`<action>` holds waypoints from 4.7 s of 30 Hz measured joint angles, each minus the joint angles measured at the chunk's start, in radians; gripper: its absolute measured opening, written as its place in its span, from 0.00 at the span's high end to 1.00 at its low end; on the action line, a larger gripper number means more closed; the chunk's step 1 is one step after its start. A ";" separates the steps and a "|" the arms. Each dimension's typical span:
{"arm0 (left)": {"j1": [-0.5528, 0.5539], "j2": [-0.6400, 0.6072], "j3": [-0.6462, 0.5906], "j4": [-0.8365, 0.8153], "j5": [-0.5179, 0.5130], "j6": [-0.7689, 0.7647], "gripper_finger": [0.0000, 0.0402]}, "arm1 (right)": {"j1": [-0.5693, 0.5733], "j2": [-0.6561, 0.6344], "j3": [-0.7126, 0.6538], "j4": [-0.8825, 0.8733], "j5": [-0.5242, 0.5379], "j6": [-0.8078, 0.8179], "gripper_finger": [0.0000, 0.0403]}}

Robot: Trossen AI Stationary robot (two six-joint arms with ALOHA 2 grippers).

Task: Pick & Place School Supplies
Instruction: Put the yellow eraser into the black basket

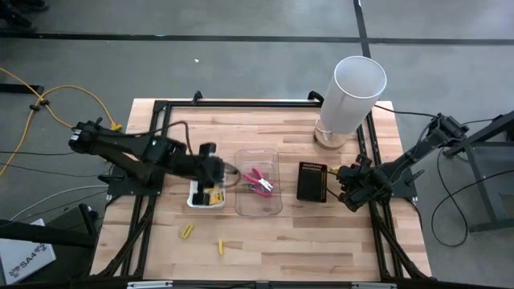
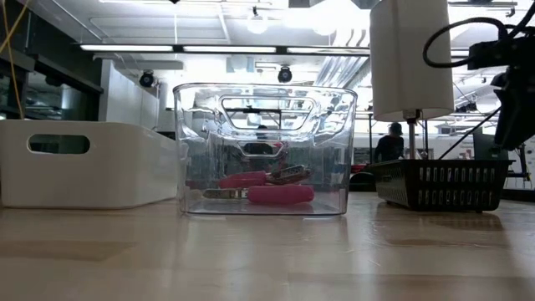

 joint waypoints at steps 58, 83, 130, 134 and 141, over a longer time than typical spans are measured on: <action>0.228 -0.347 -0.640 0.561 0.233 0.035 0.87 | -0.471 -0.010 0.042 0.093 -0.317 -0.410 0.61; 0.208 -0.347 -0.639 0.650 0.301 0.027 0.87 | -0.572 -0.010 0.042 0.239 -0.297 -0.446 0.61; 0.208 -0.347 -0.639 0.649 0.367 0.000 0.87 | -0.572 -0.010 0.042 0.250 -0.442 -0.525 0.61; 0.208 -0.347 -0.639 0.649 0.367 -0.001 0.87 | -0.572 -0.010 0.042 0.244 -0.420 -0.452 0.61; 0.208 -0.347 -0.639 0.649 0.367 -0.003 0.87 | -0.625 -0.010 0.042 0.214 -0.424 -0.338 0.61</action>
